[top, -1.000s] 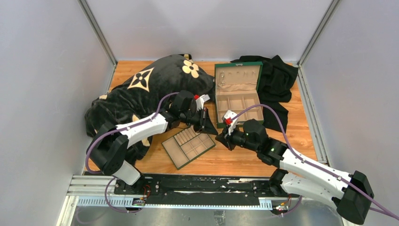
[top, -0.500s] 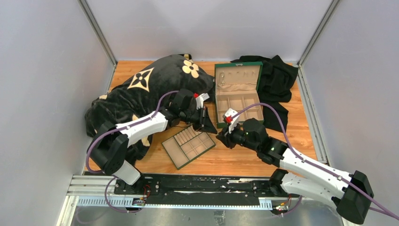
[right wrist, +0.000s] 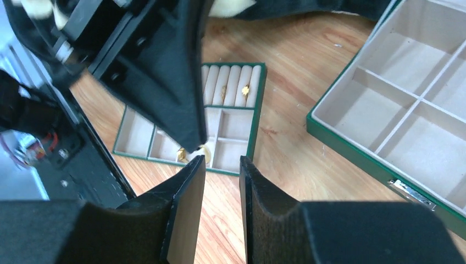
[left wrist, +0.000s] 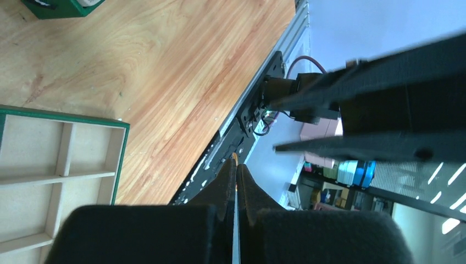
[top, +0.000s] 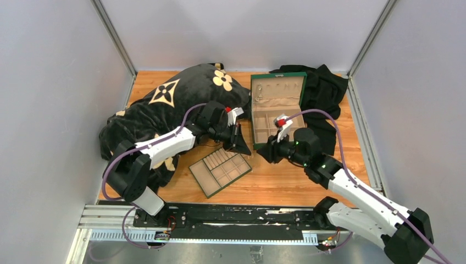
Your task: Organize the mixed jewelry
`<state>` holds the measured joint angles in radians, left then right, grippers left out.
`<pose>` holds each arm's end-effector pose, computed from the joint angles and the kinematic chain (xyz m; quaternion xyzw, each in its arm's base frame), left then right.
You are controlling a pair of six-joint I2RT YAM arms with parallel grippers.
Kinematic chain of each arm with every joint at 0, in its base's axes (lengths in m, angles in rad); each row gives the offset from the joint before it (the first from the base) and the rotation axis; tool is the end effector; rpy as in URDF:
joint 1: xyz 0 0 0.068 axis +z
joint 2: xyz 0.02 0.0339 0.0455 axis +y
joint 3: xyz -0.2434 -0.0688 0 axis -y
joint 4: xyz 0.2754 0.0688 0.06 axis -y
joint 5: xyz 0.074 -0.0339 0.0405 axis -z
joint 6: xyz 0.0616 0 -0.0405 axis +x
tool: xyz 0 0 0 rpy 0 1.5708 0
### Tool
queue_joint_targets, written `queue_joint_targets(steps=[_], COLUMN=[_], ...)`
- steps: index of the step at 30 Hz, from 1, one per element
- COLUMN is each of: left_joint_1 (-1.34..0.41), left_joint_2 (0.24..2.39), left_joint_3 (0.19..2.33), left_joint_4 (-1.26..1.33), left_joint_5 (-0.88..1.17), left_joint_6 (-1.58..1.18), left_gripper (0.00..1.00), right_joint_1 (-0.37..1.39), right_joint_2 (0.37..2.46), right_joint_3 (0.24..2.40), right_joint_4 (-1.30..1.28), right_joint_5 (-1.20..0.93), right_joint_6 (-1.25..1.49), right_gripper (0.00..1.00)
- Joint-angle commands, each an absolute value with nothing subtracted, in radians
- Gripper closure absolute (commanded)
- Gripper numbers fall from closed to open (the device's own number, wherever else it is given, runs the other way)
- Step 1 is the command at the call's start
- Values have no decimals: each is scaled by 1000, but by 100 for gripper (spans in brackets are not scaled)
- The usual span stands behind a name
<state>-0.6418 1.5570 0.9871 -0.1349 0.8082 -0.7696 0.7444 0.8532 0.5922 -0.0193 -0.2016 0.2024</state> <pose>0.2695 -0.2570 0.1833 0.1114 0.8434 -0.5219 0.0622 0.1907 0.1924 0.2466 -0.2711 0.7497 0.3443 0.4959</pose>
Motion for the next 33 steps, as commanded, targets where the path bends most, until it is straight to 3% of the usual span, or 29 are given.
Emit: queue_joint_targets(steps=[1,10,17,33], left_joint_1=[-623,-592,-571,-570], left_joint_2=[1538,1506,1479,1468], left_joint_3=[1028,1047,1064,1073], left_joint_4=[-190,-205,-229,-216], left_joint_5=[887,1028,1098,1115], left_joint_6=[-679,-595,-554,-562], left_gripper=[100,100,100,100], right_joint_1=[581,460,456,459], right_joint_2=[870,881,920,1020], right_joint_3=[591,466,447,451], right_joint_4=[117,436,516,624], right_joint_5=[-509,-798,-930,-1025], right_joint_6=[437,691,741,810], right_gripper=[64,56,55,58])
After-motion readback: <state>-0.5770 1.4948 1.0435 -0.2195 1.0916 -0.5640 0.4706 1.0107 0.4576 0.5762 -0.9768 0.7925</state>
